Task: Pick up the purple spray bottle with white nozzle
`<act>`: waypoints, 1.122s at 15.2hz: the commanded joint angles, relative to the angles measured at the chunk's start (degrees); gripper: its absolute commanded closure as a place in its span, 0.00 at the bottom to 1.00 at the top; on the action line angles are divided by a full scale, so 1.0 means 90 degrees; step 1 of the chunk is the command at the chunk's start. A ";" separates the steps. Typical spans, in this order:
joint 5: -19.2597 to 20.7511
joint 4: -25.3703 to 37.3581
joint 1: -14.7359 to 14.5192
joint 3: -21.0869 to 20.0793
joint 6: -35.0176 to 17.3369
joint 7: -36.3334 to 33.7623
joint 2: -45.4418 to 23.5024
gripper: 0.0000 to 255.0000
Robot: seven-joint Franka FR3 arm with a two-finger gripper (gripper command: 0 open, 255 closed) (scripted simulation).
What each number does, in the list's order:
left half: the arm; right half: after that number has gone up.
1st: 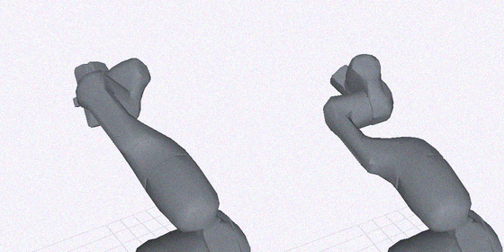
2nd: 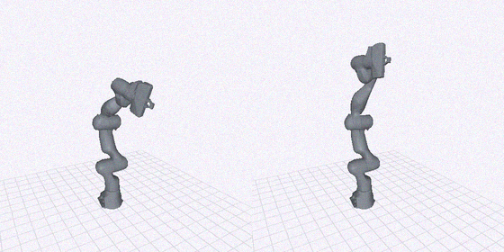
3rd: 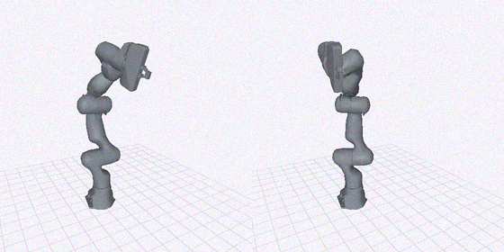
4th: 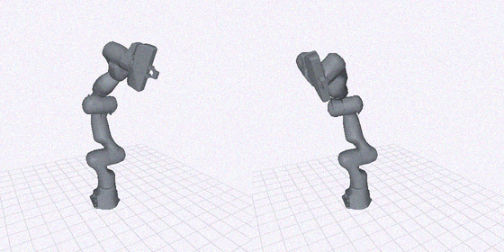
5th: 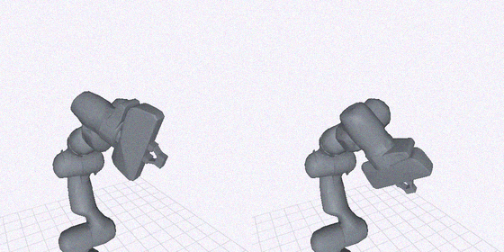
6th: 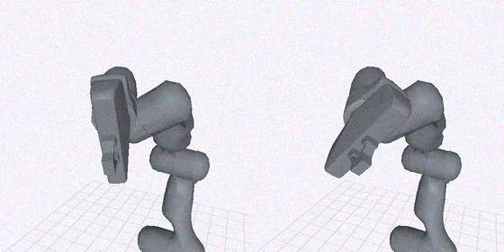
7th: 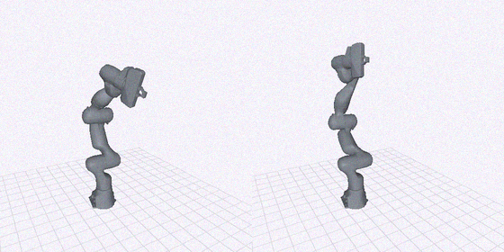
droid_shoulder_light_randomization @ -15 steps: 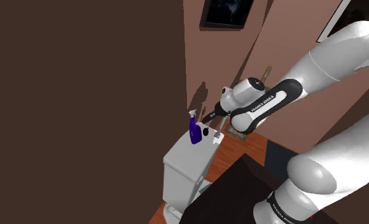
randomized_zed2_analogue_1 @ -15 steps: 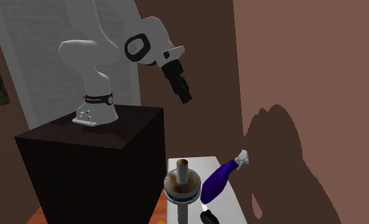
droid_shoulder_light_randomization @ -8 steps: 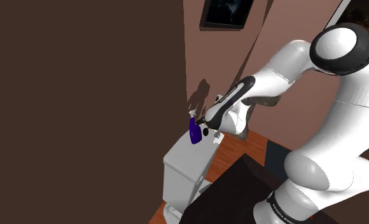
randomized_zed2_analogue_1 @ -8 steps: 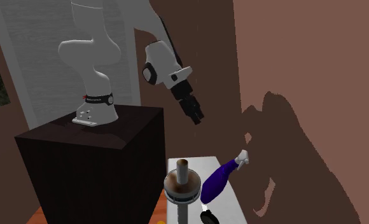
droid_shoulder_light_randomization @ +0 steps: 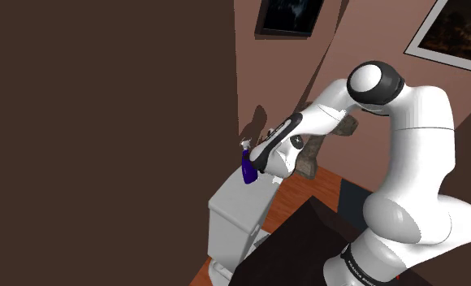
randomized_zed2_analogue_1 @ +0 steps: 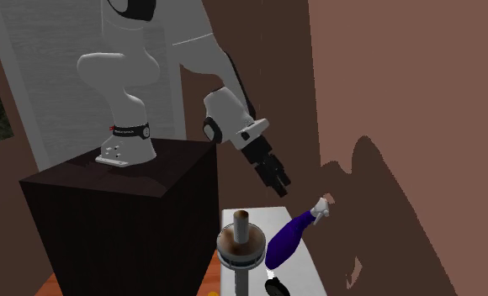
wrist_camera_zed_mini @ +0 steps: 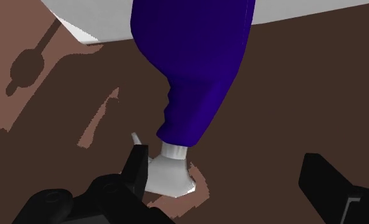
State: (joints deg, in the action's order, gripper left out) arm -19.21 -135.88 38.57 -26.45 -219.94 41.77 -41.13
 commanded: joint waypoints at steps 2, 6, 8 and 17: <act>0.0311 0.0895 -0.0065 0.0180 -0.0232 0.0051 -0.0853 0.00; 0.0554 0.1597 -0.0110 0.0291 -0.0351 0.0056 -0.1495 0.00; 0.0621 0.1721 -0.0127 0.0322 -0.0414 0.0056 -0.1691 0.00; 0.0786 0.2013 -0.0154 0.0393 -0.0541 0.0052 -0.2135 1.00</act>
State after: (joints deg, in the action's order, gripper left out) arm -12.17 -117.78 37.16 -22.92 -224.80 42.24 -60.31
